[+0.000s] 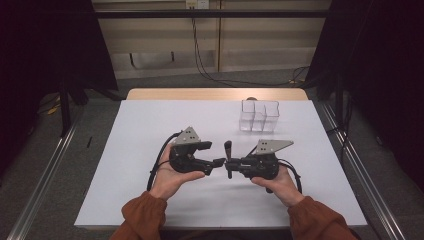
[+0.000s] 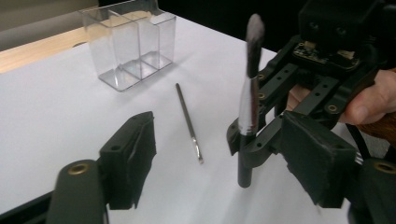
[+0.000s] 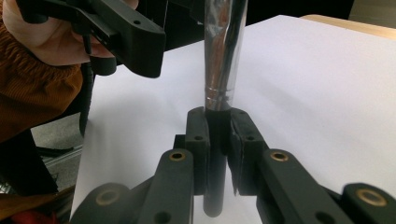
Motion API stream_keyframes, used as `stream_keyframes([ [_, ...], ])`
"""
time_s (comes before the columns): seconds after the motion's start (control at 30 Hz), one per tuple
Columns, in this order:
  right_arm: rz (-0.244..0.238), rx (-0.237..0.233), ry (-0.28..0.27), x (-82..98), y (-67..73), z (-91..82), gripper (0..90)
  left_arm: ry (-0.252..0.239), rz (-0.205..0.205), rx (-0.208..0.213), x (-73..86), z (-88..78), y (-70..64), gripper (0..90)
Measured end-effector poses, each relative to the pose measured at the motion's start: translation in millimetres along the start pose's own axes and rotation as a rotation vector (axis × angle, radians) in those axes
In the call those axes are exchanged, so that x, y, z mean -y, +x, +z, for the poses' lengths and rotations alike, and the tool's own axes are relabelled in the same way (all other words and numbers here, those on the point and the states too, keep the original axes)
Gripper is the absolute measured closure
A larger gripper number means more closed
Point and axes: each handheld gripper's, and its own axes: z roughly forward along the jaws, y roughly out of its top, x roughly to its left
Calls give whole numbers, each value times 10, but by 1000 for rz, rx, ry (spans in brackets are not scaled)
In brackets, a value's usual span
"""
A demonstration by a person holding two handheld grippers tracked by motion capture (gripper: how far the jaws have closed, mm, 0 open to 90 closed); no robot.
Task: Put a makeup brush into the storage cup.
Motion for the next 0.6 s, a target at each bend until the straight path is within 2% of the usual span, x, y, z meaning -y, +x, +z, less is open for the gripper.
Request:
stream_keyframes([
  [0.03,2,2,0,-1,-1,-4,800,10,12,-13,14,-9,9,249],
  [0.13,4,8,0,2,-9,-18,800,-3,1,-28,73,-34,36,181],
  [0.2,6,11,-2,6,-12,-26,799,-26,4,-42,116,-50,58,127],
  [0.4,10,23,-8,9,-15,-60,799,-44,-15,-68,191,-109,90,76],
  [0.43,7,26,-8,10,-15,-65,799,-47,-4,-76,205,-121,90,68],
  [0.47,8,26,-10,9,-14,-71,799,-50,5,-75,217,-133,93,53],
  [0.6,8,28,-15,4,-7,-93,799,-60,-10,-71,243,-200,104,52],
])
